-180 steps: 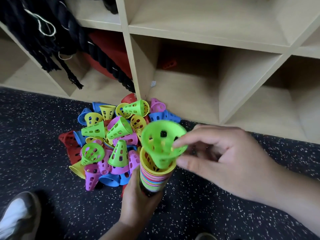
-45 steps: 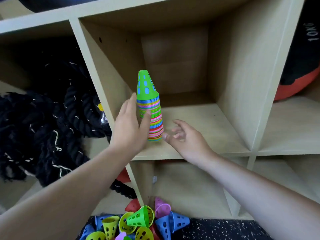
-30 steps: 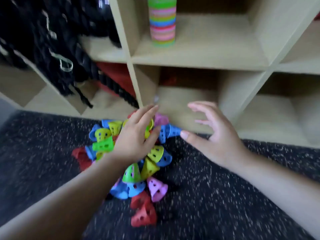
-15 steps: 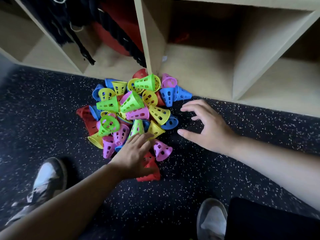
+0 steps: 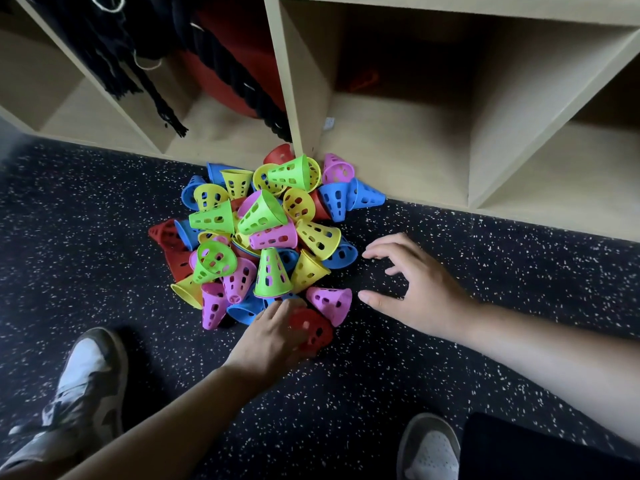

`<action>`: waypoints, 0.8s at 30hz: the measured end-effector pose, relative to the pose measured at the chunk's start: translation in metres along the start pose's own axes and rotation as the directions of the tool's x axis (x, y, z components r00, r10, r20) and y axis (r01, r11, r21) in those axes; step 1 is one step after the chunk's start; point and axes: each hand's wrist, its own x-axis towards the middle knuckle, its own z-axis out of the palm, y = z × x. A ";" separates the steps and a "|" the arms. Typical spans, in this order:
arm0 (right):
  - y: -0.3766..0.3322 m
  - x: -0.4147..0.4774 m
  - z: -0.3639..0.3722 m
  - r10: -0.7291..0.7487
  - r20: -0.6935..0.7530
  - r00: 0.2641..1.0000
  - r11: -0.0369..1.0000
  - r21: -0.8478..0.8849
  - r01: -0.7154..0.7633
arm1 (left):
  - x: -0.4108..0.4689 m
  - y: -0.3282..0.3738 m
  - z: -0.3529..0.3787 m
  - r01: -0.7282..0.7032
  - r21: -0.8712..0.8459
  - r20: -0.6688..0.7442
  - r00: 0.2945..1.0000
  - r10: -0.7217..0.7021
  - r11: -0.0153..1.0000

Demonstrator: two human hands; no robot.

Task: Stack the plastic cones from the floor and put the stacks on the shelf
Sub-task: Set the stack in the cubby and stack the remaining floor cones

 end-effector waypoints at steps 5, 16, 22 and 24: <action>0.008 -0.007 0.008 0.096 0.065 0.993 0.995 -0.025 -0.095 | 0.012 0.014 0.001 0.096 -0.235 -0.124 0.984 -0.128 0.967; 0.008 -0.005 0.014 0.268 0.178 0.947 0.952 0.098 -0.288 | 0.047 0.040 -0.016 0.019 -0.447 -0.351 0.916 -0.195 0.894; -0.002 0.002 0.020 0.357 0.162 0.920 0.887 0.251 -0.388 | 0.063 0.049 -0.025 0.021 -0.524 -0.381 0.889 -0.256 0.851; -0.003 0.005 0.019 0.363 0.166 0.917 0.874 0.280 -0.397 | 0.065 0.052 -0.027 0.017 -0.534 -0.388 0.883 -0.263 0.845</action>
